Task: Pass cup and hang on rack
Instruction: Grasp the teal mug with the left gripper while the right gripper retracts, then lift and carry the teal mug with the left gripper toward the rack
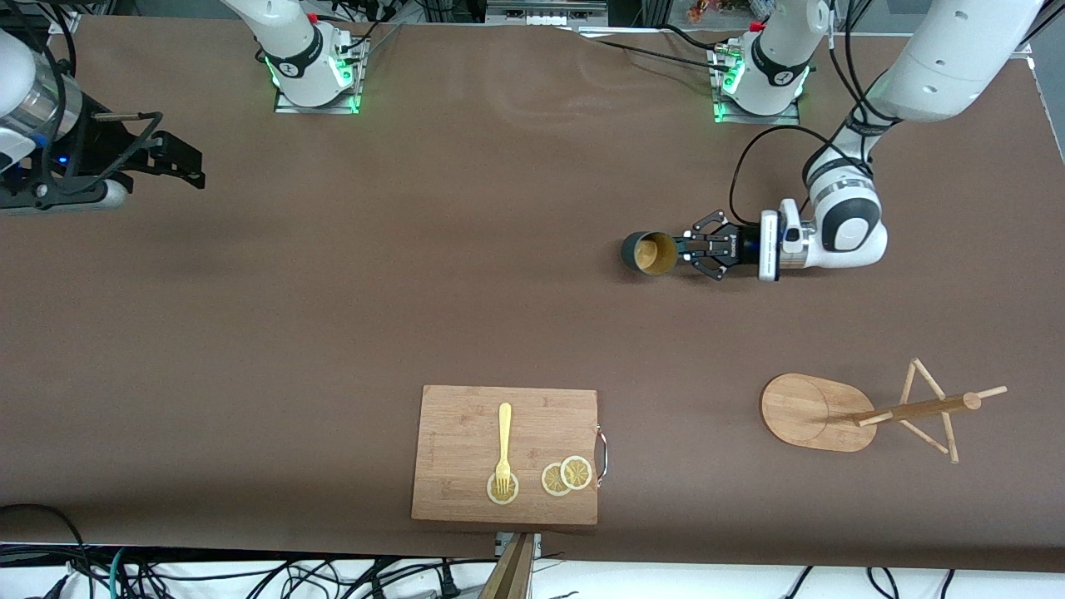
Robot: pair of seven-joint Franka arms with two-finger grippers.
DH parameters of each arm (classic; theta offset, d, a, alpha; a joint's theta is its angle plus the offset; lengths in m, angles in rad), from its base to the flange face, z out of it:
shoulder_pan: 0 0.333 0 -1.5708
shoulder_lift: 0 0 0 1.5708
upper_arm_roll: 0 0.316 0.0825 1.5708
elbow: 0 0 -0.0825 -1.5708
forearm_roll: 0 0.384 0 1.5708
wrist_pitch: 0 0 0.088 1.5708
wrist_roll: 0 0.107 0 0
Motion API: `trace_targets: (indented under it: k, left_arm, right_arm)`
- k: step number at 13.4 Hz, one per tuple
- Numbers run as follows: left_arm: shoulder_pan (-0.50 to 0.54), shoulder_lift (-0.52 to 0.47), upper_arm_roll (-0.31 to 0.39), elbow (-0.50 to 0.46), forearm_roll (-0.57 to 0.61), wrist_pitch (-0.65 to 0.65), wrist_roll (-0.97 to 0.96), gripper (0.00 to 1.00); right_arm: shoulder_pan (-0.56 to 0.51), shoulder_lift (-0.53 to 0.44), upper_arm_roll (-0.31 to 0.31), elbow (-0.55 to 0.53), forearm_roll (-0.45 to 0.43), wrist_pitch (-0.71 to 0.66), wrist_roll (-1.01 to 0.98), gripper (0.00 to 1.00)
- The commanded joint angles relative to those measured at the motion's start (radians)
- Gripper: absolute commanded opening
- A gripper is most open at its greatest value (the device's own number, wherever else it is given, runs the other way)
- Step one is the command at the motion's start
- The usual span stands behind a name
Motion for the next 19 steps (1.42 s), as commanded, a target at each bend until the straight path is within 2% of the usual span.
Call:
trace_targets:
  k: [1, 4, 7, 9, 11, 15, 19]
  left_arm:
    - [0.104, -0.03, 0.0, -0.014, 0.058, -0.105, -0.122, 0.0]
    - [0.233, -0.142, -0.002, 0.015, 0.227, -0.183, -0.387, 0.0]
    - [0.385, -0.139, -0.002, 0.079, 0.345, -0.316, -0.556, 0.0]
    - [0.465, -0.122, -0.002, 0.116, 0.384, -0.404, -0.683, 0.0]
    - [0.514, -0.116, -0.003, 0.138, 0.382, -0.453, -0.832, 0.0]
    - [0.548, -0.018, -0.006, 0.364, 0.364, -0.519, -1.243, 0.0]
    - [0.524, 0.076, -0.013, 0.521, 0.223, -0.519, -1.508, 0.0]
  right_arm:
    - [-0.007, 0.008, 0.011, 0.029, 0.003, -0.016, 0.005, 1.0]
    - [-0.001, 0.008, 0.015, 0.029, -0.007, -0.011, -0.012, 1.0]
    - [-0.001, 0.008, 0.015, 0.029, -0.012, -0.016, -0.018, 1.0]
    - [-0.001, 0.008, 0.015, 0.029, -0.012, -0.016, -0.018, 1.0]
    - [-0.001, 0.008, 0.015, 0.029, -0.017, -0.016, -0.017, 1.0]
    - [-0.001, 0.008, 0.015, 0.029, -0.017, -0.017, -0.017, 1.0]
    - [-0.001, 0.006, 0.017, 0.029, -0.015, -0.017, -0.018, 1.0]
